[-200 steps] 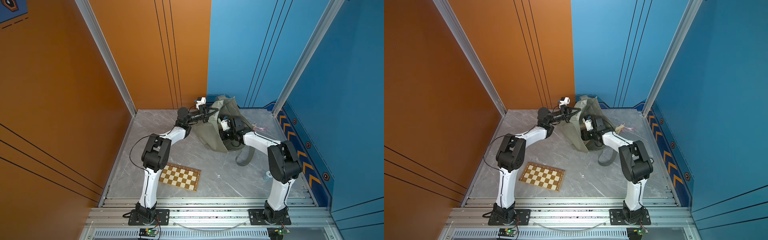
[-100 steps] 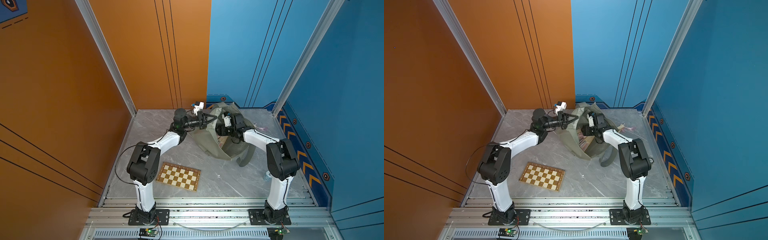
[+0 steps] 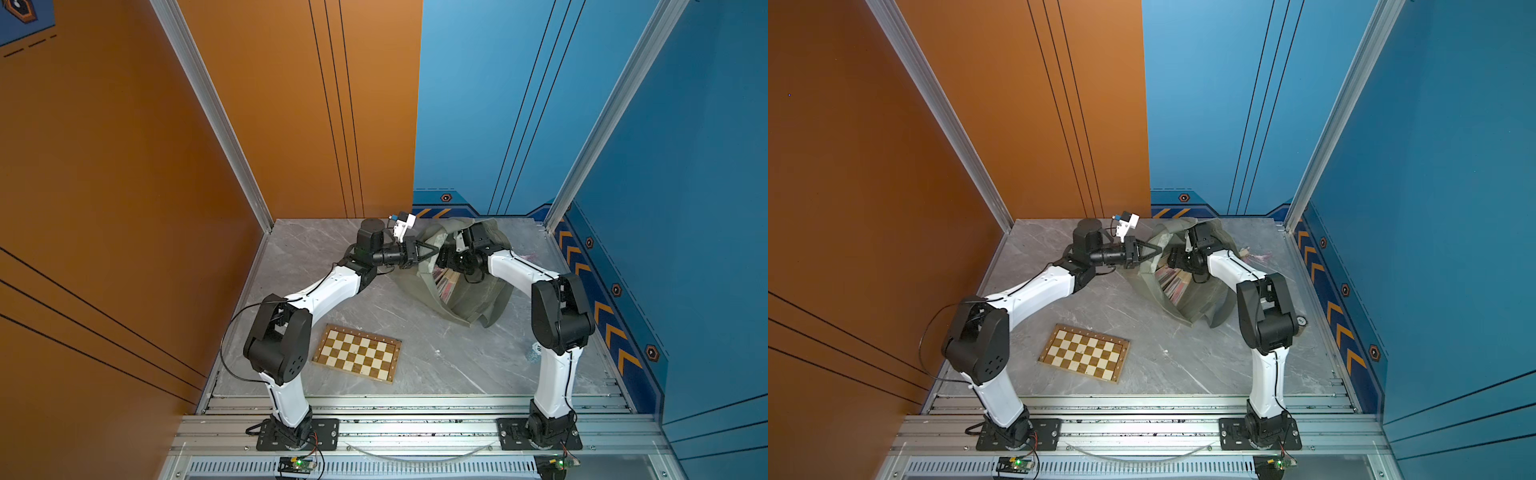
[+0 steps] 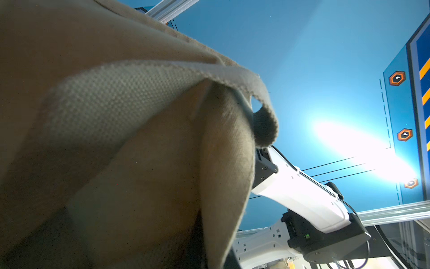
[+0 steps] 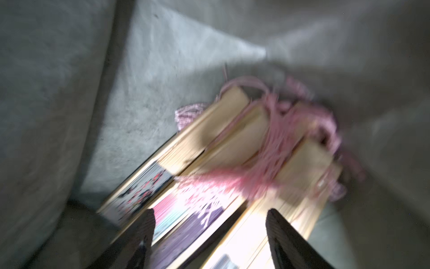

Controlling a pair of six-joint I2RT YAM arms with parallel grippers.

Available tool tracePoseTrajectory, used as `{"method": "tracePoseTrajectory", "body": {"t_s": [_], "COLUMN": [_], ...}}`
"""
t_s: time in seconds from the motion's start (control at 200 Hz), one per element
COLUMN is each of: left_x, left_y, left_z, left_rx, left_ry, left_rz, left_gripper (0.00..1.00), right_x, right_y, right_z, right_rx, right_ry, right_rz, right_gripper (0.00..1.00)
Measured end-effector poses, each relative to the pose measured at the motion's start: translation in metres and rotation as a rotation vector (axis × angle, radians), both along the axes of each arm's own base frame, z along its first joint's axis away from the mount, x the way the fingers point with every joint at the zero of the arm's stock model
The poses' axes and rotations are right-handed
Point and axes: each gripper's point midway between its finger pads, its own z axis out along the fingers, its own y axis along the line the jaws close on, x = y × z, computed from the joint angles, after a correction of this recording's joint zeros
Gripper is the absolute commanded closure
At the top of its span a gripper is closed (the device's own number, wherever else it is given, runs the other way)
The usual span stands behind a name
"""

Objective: Take out the folding fans from the tote bags
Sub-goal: Pick up the folding fan from the canvas bag.

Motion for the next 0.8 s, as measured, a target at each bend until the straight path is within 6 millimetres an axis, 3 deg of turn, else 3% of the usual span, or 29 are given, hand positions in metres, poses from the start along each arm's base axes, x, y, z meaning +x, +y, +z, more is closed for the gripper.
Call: {"method": "tracePoseTrajectory", "body": {"t_s": [0.275,0.536,0.796], "left_x": [-0.003,-0.003,-0.005], "left_y": [-0.001,-0.003,-0.008], "left_z": [-0.006,-0.006,-0.008], "left_rx": [0.026,0.028,0.03], "left_ry": [-0.008,-0.007,-0.003], "left_rz": [-0.009,-0.011,-0.023], "left_gripper": [1.0,1.0,1.0], "right_x": [-0.023,-0.018,-0.018], "right_y": [-0.016,-0.017,-0.018], "right_z": [-0.018,-0.033,-0.037], "right_rx": [-0.009,0.003,0.01], "right_ry": [0.158,0.203,0.217], "right_rz": [-0.081,-0.113,-0.134], "right_gripper": [0.2,0.22,0.34]}}
